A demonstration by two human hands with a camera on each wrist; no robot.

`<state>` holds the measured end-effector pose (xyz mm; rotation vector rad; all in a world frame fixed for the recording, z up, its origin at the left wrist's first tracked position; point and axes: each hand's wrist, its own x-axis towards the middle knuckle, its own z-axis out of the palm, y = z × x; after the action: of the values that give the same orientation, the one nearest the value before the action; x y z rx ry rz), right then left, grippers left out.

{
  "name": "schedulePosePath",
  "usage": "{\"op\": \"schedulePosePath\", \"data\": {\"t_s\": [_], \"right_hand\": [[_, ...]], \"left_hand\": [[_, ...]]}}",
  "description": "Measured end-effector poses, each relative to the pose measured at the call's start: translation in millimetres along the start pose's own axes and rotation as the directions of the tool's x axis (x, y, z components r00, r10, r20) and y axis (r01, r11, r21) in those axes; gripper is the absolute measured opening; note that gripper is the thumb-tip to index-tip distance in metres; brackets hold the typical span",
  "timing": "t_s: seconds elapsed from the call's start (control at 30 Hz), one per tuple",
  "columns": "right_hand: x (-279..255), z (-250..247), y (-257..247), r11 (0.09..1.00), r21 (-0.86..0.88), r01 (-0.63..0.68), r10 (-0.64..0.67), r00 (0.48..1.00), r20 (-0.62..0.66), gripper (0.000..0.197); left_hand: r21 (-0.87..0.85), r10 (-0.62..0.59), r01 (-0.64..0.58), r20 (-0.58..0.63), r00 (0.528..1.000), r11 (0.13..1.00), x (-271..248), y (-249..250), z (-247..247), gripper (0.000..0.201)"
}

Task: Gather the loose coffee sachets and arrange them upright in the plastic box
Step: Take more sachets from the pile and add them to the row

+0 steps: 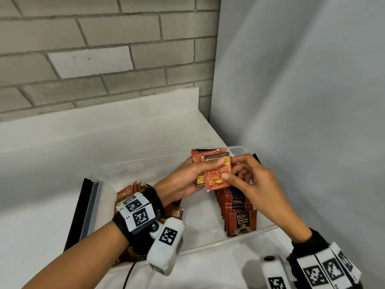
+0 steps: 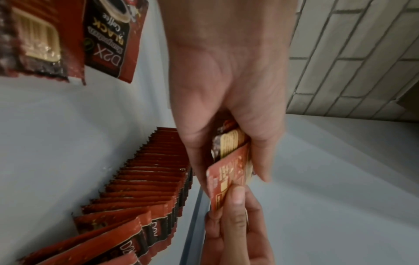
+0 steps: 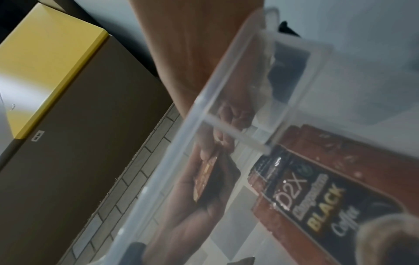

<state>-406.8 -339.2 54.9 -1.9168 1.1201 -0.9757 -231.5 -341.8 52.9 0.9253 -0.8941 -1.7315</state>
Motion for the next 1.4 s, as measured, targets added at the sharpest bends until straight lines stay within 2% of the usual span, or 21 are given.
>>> {"op": "schedulePosePath", "data": {"t_s": [0.2, 0.37, 0.47, 0.67, 0.8, 0.93, 1.0, 1.13, 1.23, 1.4], "right_hand": [[3.1, 2.5, 2.8, 1.000, -0.014, -0.025, 0.025, 1.000, -0.005, 0.019], [0.7, 0.7, 1.2, 0.997, 0.072, -0.036, 0.042, 0.996, -0.078, 0.017], [0.2, -0.4, 2.1, 0.989, 0.145, -0.025, 0.046, 0.988, -0.145, 0.016], [-2.4, -3.6, -2.1, 0.968, 0.249, 0.033, 0.019, 0.979, -0.205, 0.010], [0.7, -2.9, 1.7, 0.974, 0.210, 0.080, -0.034, 0.976, -0.214, 0.015], [2.1, -1.3, 2.3, 0.972, 0.217, 0.085, -0.050, 0.986, -0.160, 0.017], [3.2, 0.5, 4.8, 0.978, 0.198, 0.066, -0.043, 0.992, -0.119, 0.022], [3.8, 2.7, 5.5, 0.979, 0.204, 0.013, 0.002, 0.998, -0.070, 0.027], [3.3, 0.6, 1.9, 0.967, 0.249, -0.063, 0.086, 0.993, -0.083, 0.022], [5.9, -3.0, 4.7, 0.937, 0.341, -0.074, 0.128, 0.982, -0.140, 0.028]], "left_hand": [[0.023, -0.016, 0.016, -0.029, 0.999, 1.000, 3.1, 3.1, -2.3, 0.053], [0.028, -0.055, 0.056, -0.032, 0.998, 0.998, 4.5, 4.6, -0.7, 0.065], [0.056, -0.062, 0.064, -0.045, 0.997, 0.996, 3.9, 5.4, -1.9, 0.064], [-0.048, -0.120, 0.117, -0.048, 0.992, 0.992, 8.2, 6.8, -11.4, 0.075], [-0.092, -0.125, 0.123, -0.021, 0.992, 0.988, 9.7, 5.0, -11.3, 0.051], [-0.079, -0.106, 0.109, 0.040, 0.994, 0.991, 10.0, 2.1, -12.4, 0.020], [-0.041, -0.098, 0.100, 0.033, 0.995, 0.994, 11.5, 1.5, -15.8, 0.028], [-0.002, -0.065, 0.065, 0.015, 0.998, 0.998, 13.0, 5.8, -18.4, 0.030], [-0.001, -0.044, 0.044, 0.018, 0.999, 0.999, 11.9, 7.9, -16.8, 0.033], [-0.036, -0.041, 0.043, 0.051, 0.998, 0.998, 9.5, 11.5, -11.5, 0.031]]}}
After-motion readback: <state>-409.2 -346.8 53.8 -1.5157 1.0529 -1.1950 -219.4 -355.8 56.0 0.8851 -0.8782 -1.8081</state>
